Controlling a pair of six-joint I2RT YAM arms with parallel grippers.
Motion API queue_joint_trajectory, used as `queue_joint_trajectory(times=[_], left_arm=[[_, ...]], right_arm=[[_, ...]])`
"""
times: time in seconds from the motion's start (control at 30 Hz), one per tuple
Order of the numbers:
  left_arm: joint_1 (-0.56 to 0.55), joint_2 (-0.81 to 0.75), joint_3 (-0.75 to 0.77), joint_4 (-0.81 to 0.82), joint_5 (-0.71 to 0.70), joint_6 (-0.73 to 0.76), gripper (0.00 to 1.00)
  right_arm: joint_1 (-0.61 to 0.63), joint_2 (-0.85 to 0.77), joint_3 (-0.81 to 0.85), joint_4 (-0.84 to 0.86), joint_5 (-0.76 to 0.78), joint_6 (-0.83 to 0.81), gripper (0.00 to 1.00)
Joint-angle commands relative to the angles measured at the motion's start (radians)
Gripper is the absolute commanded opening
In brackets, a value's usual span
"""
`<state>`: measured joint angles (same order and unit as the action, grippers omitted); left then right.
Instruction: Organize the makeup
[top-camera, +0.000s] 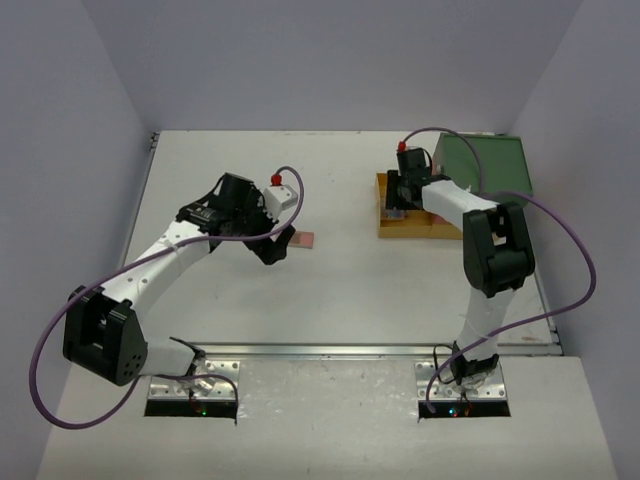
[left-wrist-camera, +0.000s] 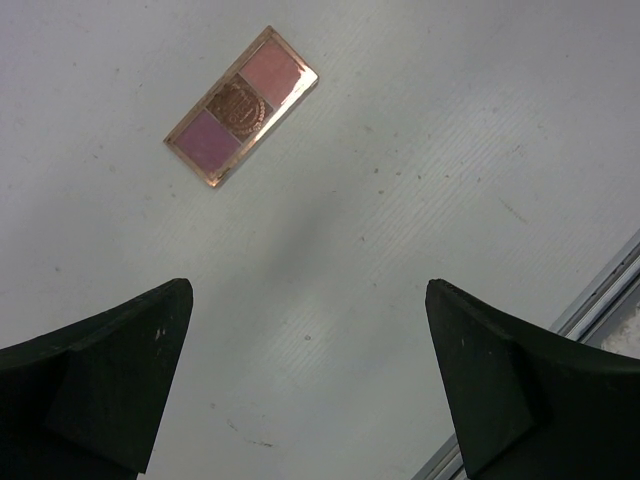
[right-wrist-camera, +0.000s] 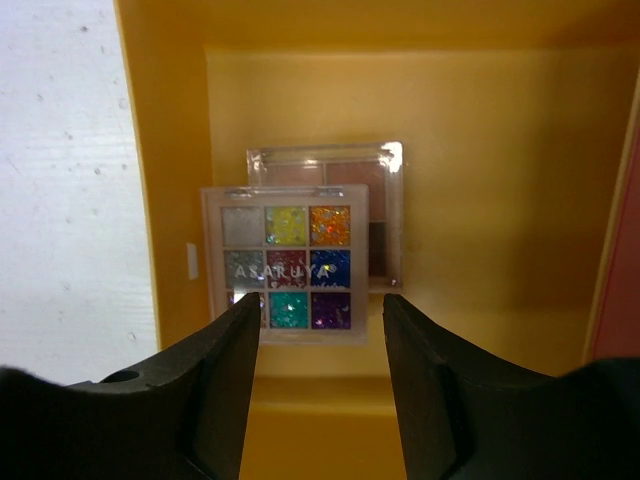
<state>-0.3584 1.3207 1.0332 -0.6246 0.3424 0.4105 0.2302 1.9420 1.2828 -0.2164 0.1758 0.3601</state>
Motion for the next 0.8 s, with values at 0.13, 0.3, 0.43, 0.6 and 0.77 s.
queue_joint_trajectory(times=[0.13, 0.3, 0.43, 0.6, 0.77], left_arm=[[0.003, 0.131, 0.060, 0.103, -0.080, 0.079, 1.00], [0.005, 0.170, 0.076, 0.095, -0.122, 0.061, 1.00], [0.015, 0.150, 0.049, 0.112, -0.142, 0.042, 1.00], [0.139, 0.143, 0.059, 0.094, -0.104, 0.007, 1.00], [0.264, 0.124, 0.017, 0.083, -0.094, 0.018, 1.00]], right_arm=[[0.011, -0.136, 0.110, -0.083, 0.062, -0.095, 0.61], [0.098, -0.238, 0.117, -0.093, -0.010, -0.250, 0.74], [0.213, -0.273, 0.079, -0.066, -0.307, -0.456, 0.81], [0.328, -0.177, 0.088, -0.056, -0.516, -0.574, 0.86], [0.410, 0.008, 0.222, -0.109, -0.509, -0.612, 0.89]])
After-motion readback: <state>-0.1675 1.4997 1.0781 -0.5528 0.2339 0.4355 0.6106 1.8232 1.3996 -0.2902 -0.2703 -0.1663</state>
